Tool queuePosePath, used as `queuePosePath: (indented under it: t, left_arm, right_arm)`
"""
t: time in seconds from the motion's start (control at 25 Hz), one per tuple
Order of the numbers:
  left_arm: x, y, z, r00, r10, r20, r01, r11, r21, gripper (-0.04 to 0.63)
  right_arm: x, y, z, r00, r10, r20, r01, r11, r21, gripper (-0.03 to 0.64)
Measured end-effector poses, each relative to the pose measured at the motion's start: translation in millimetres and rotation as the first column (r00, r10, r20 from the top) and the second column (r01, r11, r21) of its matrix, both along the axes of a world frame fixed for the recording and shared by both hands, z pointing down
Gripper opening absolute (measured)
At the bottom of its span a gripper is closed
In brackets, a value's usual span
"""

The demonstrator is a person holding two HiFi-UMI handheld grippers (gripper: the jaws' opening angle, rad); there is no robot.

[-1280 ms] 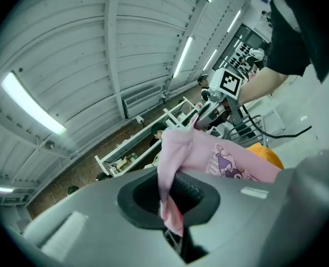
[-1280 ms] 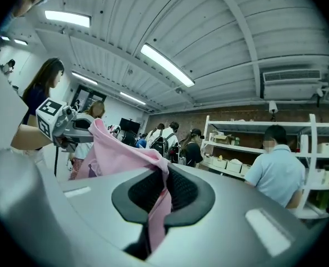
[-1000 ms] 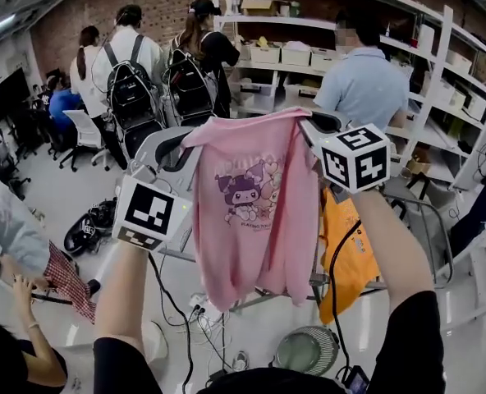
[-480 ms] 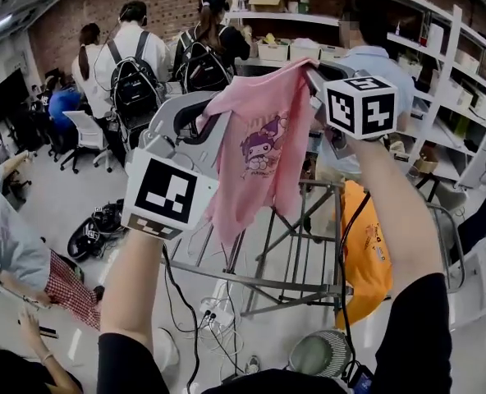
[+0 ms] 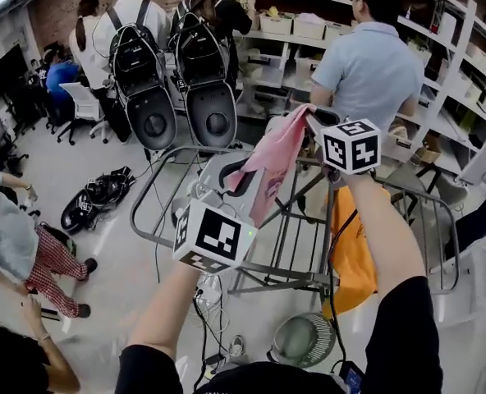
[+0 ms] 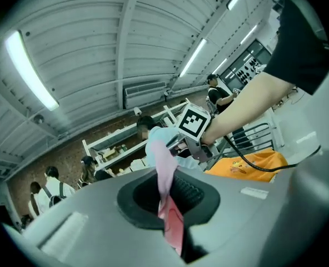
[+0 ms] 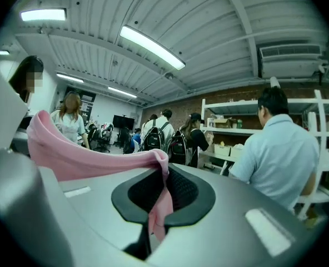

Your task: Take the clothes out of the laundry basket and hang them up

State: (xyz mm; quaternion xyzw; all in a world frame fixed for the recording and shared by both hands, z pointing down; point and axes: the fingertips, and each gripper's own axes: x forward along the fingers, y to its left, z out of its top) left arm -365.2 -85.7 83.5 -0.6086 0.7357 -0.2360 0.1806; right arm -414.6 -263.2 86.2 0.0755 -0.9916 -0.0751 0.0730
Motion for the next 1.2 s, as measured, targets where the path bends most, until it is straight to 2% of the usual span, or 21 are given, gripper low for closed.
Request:
queuePosePath:
  t: [0.28,0.44,0.64,0.84,0.96,1.08,1.2]
  left_arm:
    - [62,-39,111,0.996,-0.035,-0.079,0.022,0.987,-0.159,0.014]
    - [105,-56,157,0.993,0.008,-0.119,-0.035,0.973,-0.228,0.014]
    - [141,-76,198,0.977,0.045,-0.207,-0.104,0.953,-0.285,0.014]
    - [172,-82,246,0.96,0.068,-0.271,-0.171,0.909,-0.381,0.014]
    - [183,-79,272,0.952,0.066,-0.3,-0.2,0.874,-0.443,0.014]
    - [187,-78,292,0.95,0.051,-0.308,-0.208,0.84,-0.501,0.015]
    - [189,-77,304,0.947,0.041,-0.32,-0.215,0.819,-0.532,0.015]
  right_arm:
    - [41,-36,111,0.992,-0.029,-0.125,0.013,0.992,-0.124,0.02]
    - [71,-52,160,0.987,-0.025,-0.161,-0.008,0.979,-0.202,0.02]
    - [105,-74,199,0.979,0.021,-0.204,-0.075,0.963,-0.261,0.02]
    - [139,-82,237,0.96,0.044,-0.276,-0.12,0.956,-0.267,0.02]
    - [155,-80,257,0.947,0.041,-0.32,-0.131,0.955,-0.266,0.02]
    - [164,-80,274,0.929,0.044,-0.368,-0.15,0.953,-0.264,0.02]
    - [169,-78,287,0.9,0.052,-0.432,-0.178,0.95,-0.255,0.028]
